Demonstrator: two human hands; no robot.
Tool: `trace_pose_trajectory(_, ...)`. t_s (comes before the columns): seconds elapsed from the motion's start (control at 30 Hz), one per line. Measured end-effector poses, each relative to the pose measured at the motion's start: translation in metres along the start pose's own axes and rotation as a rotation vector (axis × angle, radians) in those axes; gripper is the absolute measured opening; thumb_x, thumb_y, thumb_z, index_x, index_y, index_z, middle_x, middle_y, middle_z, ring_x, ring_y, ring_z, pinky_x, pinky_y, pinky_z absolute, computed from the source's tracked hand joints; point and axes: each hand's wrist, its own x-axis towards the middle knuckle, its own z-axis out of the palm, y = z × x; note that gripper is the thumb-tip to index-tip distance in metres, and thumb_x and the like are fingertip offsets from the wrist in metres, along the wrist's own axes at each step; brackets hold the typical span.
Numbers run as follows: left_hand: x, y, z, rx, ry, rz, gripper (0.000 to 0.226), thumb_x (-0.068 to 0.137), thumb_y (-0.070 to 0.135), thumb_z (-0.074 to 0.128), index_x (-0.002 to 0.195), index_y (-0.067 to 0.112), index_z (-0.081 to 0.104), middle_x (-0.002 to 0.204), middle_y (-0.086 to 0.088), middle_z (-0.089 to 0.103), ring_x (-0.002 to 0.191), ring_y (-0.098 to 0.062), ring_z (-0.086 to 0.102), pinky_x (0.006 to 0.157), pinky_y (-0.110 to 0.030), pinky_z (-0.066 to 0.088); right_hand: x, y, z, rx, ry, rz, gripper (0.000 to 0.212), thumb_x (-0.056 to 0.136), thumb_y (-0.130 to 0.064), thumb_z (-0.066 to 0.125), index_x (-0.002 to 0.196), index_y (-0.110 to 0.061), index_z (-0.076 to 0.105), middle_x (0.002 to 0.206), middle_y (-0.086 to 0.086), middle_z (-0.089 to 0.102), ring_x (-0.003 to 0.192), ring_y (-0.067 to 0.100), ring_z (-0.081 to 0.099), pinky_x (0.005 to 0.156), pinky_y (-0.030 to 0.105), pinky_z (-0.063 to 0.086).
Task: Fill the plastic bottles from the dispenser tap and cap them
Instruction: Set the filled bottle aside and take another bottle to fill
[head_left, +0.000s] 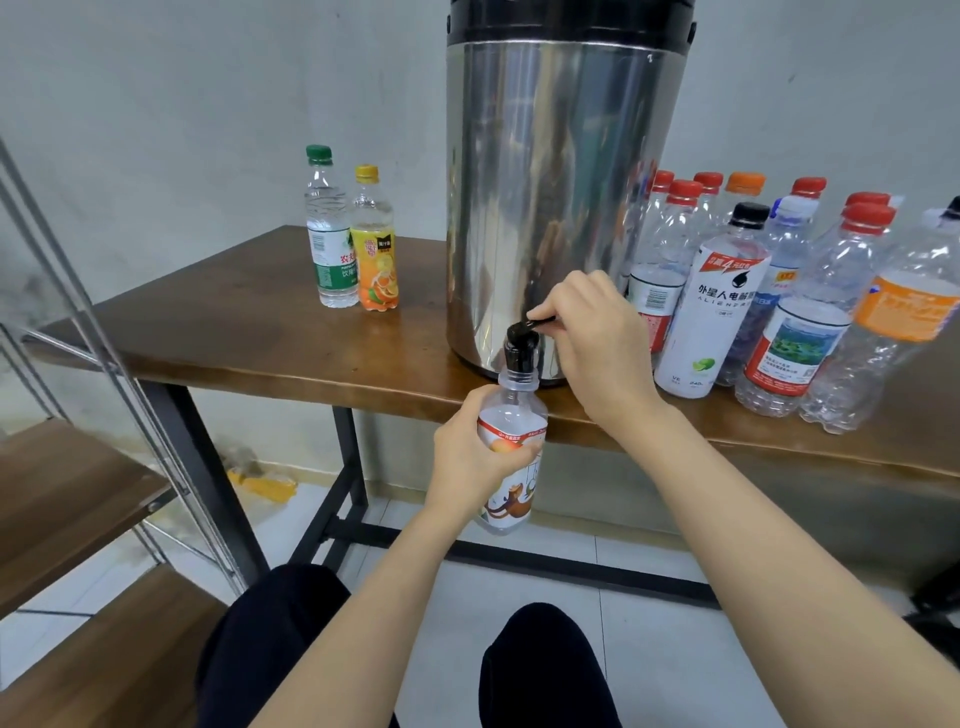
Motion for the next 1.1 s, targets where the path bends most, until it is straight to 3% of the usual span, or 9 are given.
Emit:
trace_pose_trajectory(0.1, 0.001, -0.001, 0.002, -0.005, 0.005, -0.011, 0.068, 0.073, 0.032, 0.086, 0.13, 0.032, 0.048, 0.115, 0.009, 0.063, 0.096, -0.008, 0.062, 0.073, -0.007, 0.048, -0.007, 0.0, 0.001, -0.003, 0.025, -0.014, 0.007, 0.087, -0.007, 0.058, 0.082, -0.005, 0.063, 0.079, 0.006, 0.058, 0.074, 0.023, 0.051, 0.054, 0.034, 0.042)
trace_pose_trajectory(0.33, 0.002, -0.002, 0.0, -0.02, 0.01, 0.032, 0.06, 0.072, 0.03, 0.086, 0.117, 0.04, 0.049, 0.103, 0.016, 0.064, 0.091, 0.003, 0.061, 0.073, -0.003, 0.047, -0.028, 0.002, 0.001, -0.017, -0.02, -0.009, 0.008, 0.077, 0.004, 0.066, 0.079, -0.003, 0.063, 0.08, 0.008, 0.06, 0.074, 0.027, 0.056, 0.057, 0.036, 0.046)
trace_pose_trajectory(0.37, 0.002, -0.002, 0.0, -0.026, 0.009, 0.039, 0.059, 0.072, 0.03, 0.086, 0.117, 0.041, 0.049, 0.102, 0.017, 0.064, 0.091, 0.003, 0.062, 0.073, -0.003, 0.047, -0.031, 0.002, 0.0, -0.006, -0.029, 0.01, 0.008, 0.078, 0.0, 0.071, 0.079, -0.004, 0.063, 0.082, 0.006, 0.061, 0.076, 0.025, 0.056, 0.059, 0.033, 0.046)
trace_pose_trajectory(0.43, 0.003, -0.003, 0.0, -0.026, 0.01, 0.061, 0.059, 0.073, 0.031, 0.086, 0.117, 0.042, 0.049, 0.103, 0.018, 0.064, 0.094, 0.001, 0.062, 0.075, -0.003, 0.046, -0.031, -0.003, -0.001, 0.001, -0.056, 0.075, 0.026, 0.08, -0.028, 0.077, 0.08, -0.007, 0.062, 0.087, 0.003, 0.062, 0.081, 0.02, 0.052, 0.062, 0.024, 0.041)
trace_pose_trajectory(0.47, 0.003, -0.004, -0.001, -0.028, 0.007, 0.073, 0.059, 0.073, 0.031, 0.086, 0.118, 0.042, 0.049, 0.104, 0.019, 0.064, 0.096, -0.001, 0.062, 0.076, -0.004, 0.046, -0.031, -0.006, -0.001, 0.012, -0.06, 0.125, 0.037, 0.08, -0.042, 0.075, 0.079, -0.009, 0.061, 0.09, 0.002, 0.062, 0.083, 0.018, 0.051, 0.063, 0.022, 0.039)
trace_pose_trajectory(0.53, 0.004, -0.005, -0.001, -0.046, -0.001, 0.092, 0.059, 0.073, 0.03, 0.086, 0.118, 0.042, 0.049, 0.105, 0.019, 0.064, 0.098, -0.002, 0.063, 0.079, -0.007, 0.047, -0.03, -0.014, 0.0, 0.056, -0.019, 0.224, 0.045, 0.079, -0.053, 0.071, 0.078, -0.01, 0.06, 0.091, -0.001, 0.062, 0.085, 0.016, 0.05, 0.062, 0.021, 0.037)
trace_pose_trajectory(0.63, 0.005, -0.009, -0.001, -0.065, -0.005, 0.125, 0.057, 0.072, 0.029, 0.086, 0.115, 0.043, 0.05, 0.107, 0.018, 0.065, 0.099, -0.003, 0.063, 0.084, -0.013, 0.05, -0.034, -0.02, 0.005, 0.122, 0.023, 0.334, 0.037, 0.082, -0.047, 0.07, 0.08, -0.011, 0.062, 0.089, -0.004, 0.063, 0.088, 0.014, 0.05, 0.066, 0.022, 0.04)
trace_pose_trajectory(0.83, 0.006, -0.011, 0.0, -0.084, 0.0, 0.145, 0.058, 0.07, 0.029, 0.087, 0.114, 0.044, 0.051, 0.107, 0.016, 0.067, 0.1, -0.004, 0.064, 0.085, -0.016, 0.052, -0.038, -0.013, 0.009, 0.207, 0.027, 0.363, 0.031, 0.087, -0.038, 0.068, 0.083, -0.007, 0.065, 0.09, -0.002, 0.066, 0.092, 0.012, 0.05, 0.079, 0.015, 0.038)
trace_pose_trajectory(1.1, 0.007, -0.009, -0.001, -0.077, -0.016, 0.134, 0.059, 0.072, 0.027, 0.087, 0.119, 0.037, 0.053, 0.107, 0.016, 0.065, 0.098, -0.003, 0.063, 0.075, -0.001, 0.044, -0.038, -0.005, 0.009, 0.341, -0.01, 0.486, 0.023, 0.089, -0.031, 0.062, 0.087, -0.009, 0.067, 0.1, -0.01, 0.066, 0.099, 0.01, 0.054, 0.085, 0.017, 0.042)
